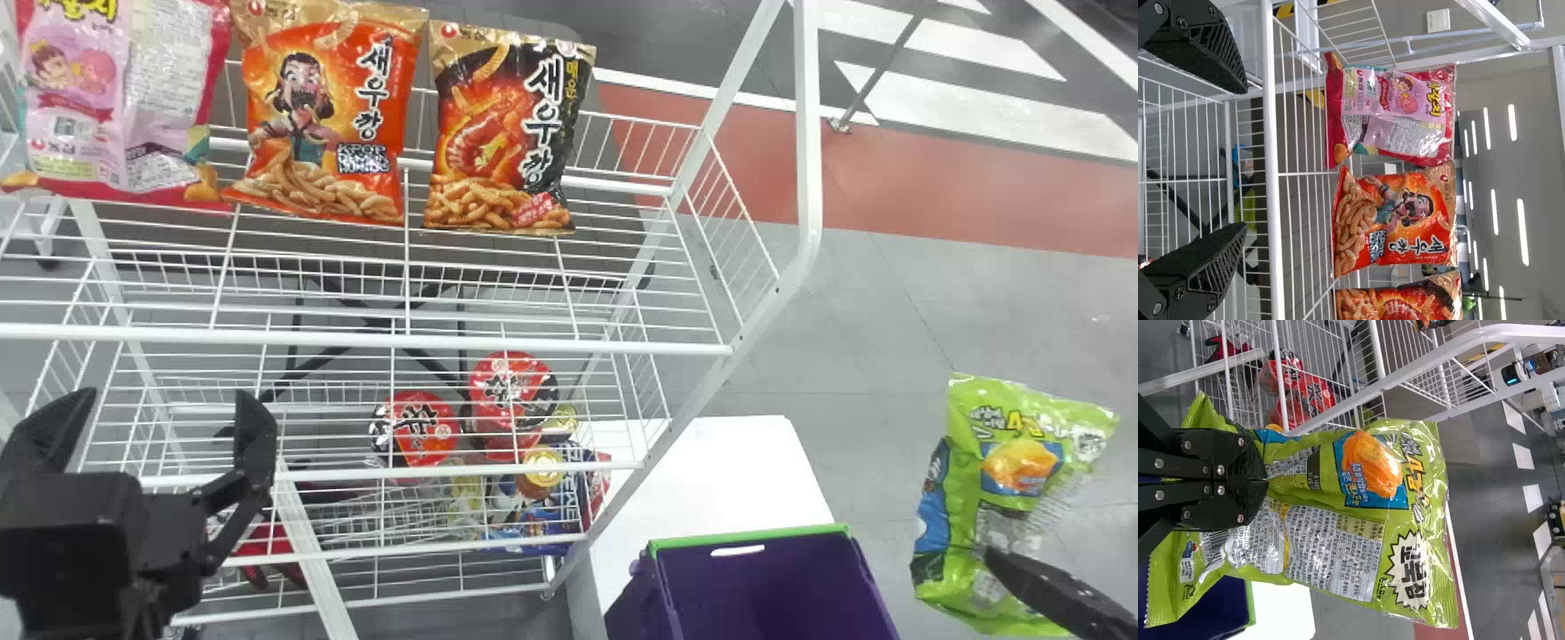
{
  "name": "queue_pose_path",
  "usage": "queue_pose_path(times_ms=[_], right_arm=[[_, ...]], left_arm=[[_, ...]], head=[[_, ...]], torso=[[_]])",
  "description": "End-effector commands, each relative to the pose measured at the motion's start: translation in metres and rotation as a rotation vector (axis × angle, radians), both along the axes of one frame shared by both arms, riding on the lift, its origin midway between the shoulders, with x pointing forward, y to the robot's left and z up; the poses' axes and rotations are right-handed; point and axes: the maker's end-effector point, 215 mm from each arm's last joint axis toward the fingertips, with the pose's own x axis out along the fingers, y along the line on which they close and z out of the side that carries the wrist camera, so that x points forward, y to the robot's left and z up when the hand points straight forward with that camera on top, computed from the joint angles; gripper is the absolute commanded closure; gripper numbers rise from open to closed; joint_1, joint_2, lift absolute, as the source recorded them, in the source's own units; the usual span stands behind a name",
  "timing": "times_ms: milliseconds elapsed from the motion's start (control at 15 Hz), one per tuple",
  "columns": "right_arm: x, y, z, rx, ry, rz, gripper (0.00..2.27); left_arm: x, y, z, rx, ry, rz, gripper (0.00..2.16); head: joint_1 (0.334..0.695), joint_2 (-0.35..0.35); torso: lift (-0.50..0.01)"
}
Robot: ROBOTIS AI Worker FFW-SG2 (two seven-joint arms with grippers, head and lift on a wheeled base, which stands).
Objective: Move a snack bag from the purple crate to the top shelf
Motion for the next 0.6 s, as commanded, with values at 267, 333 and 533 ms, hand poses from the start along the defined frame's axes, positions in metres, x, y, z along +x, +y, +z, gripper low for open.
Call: queue_pose_path(times_ms=[267, 333, 533], right_arm=[[0.0024, 0.0005, 0.0005, 0.005, -0.008, 0.001, 1.87], [0.0019, 0.0003, -0.0006, 0.007, -0.006, -0.001, 1.87], [0.0008, 0.0005, -0.0015, 0.014, -0.004, -0.003, 1.87]], left_arm=[[-0.0032, -0.0040, -0.0009, 0.020, 0.013, -0.003, 0.10], [-0.0027, -0.0033, 0.0008, 0.020, 0.010, -0.001, 0.10], [-0.0029, -0.0044, 0.0007, 0.019, 0.011, -0.004, 0.10]], head=[[0.695, -0.350], [0.695, -0.350], [0.695, -0.350]], torso=[[-0.054], [-0.050], [-0.038]])
